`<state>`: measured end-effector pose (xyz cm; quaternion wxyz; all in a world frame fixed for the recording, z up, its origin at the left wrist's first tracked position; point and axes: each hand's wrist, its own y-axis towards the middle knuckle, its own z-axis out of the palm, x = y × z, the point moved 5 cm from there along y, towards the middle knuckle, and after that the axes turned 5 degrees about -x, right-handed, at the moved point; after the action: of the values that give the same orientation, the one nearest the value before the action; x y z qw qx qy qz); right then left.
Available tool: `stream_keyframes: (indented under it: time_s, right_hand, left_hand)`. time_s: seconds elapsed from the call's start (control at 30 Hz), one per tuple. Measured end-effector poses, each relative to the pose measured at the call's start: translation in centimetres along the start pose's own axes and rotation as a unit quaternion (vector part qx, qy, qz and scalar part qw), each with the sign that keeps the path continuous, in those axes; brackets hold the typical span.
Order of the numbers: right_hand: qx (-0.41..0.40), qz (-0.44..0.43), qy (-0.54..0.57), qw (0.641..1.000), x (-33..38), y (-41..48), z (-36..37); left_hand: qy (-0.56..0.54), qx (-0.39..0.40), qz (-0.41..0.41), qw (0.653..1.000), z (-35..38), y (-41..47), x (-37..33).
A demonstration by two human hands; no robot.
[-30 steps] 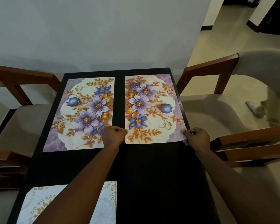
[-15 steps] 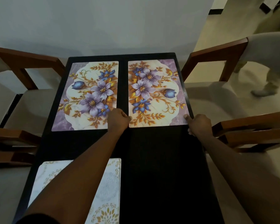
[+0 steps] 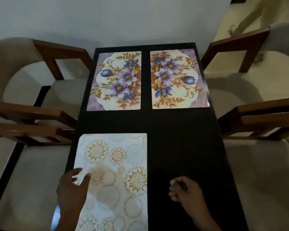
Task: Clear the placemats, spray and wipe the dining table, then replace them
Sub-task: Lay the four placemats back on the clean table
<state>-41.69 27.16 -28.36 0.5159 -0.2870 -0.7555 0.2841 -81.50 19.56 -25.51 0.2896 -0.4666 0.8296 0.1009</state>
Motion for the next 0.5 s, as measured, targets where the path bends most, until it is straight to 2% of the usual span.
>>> stream_keyframes:
  time_s: [0.07,0.13,0.3,0.43,0.5]
  right_hand:
    - [0.000,0.030,0.010,0.999,-3.1,-3.5,2.4]
    - [0.003,0.047,0.022,0.999,-5.2,-6.0,4.3]
    - [0.050,0.043,-0.013,0.998,-7.0,-10.1,8.1]
    - [0.029,-0.012,-0.086,0.996,-7.1,-11.2,9.3]
    - [0.009,-0.049,-0.086,0.995,-6.8,-11.8,9.4]
  left_hand:
    - [0.087,0.030,-0.037,0.995,-2.1,-0.3,5.5]
    - [0.113,0.072,-0.078,0.988,-3.5,-0.7,9.3]
    - [0.030,0.136,-0.095,0.986,-5.2,-3.4,11.6]
    - [-0.002,0.153,-0.095,0.984,-5.7,-4.2,11.1]
    - [-0.015,0.146,-0.086,0.985,-6.2,-4.5,10.9]
